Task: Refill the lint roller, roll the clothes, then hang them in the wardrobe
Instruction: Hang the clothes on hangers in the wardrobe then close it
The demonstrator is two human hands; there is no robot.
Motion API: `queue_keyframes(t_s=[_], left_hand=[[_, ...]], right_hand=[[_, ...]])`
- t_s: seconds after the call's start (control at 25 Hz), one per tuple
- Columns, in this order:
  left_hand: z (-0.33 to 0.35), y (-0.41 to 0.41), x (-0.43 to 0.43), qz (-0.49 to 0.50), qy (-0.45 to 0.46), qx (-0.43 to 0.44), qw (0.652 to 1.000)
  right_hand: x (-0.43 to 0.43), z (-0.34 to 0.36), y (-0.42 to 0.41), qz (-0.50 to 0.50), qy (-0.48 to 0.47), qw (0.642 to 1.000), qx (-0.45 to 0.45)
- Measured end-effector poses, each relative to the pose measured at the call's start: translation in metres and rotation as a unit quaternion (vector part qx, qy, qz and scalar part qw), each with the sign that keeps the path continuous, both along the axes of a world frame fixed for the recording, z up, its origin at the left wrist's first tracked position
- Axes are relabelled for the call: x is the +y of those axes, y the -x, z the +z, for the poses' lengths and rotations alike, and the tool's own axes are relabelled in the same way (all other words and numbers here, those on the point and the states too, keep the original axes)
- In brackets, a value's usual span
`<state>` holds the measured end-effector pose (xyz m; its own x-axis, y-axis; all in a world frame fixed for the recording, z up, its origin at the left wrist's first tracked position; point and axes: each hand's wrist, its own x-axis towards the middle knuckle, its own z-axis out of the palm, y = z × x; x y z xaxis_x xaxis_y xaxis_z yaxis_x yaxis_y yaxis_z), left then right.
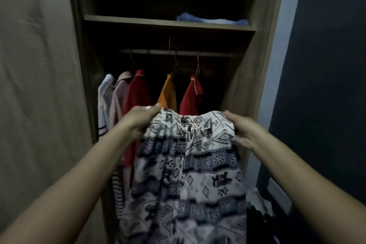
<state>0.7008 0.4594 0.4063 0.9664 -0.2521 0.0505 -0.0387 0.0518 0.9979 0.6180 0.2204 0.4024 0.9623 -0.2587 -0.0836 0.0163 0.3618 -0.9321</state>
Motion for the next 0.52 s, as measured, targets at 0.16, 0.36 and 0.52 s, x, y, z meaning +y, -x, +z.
queue_keyframes(t_s=[0.16, 0.36, 0.52], left_hand=[[0.014, 0.023, -0.049, -0.066, -0.003, -0.098, 0.993], [0.017, 0.033, -0.055, -0.080, -0.051, -0.153, 0.984], [0.018, 0.039, -0.045, -0.087, -0.108, -0.233, 0.962]], right_hand=[[0.039, 0.019, -0.002, 0.040, 0.082, 0.992, -0.089], [0.046, 0.021, 0.000, 0.131, 0.131, 0.979, -0.082], [0.042, 0.025, 0.001, 0.193, 0.065, 0.974, -0.100]])
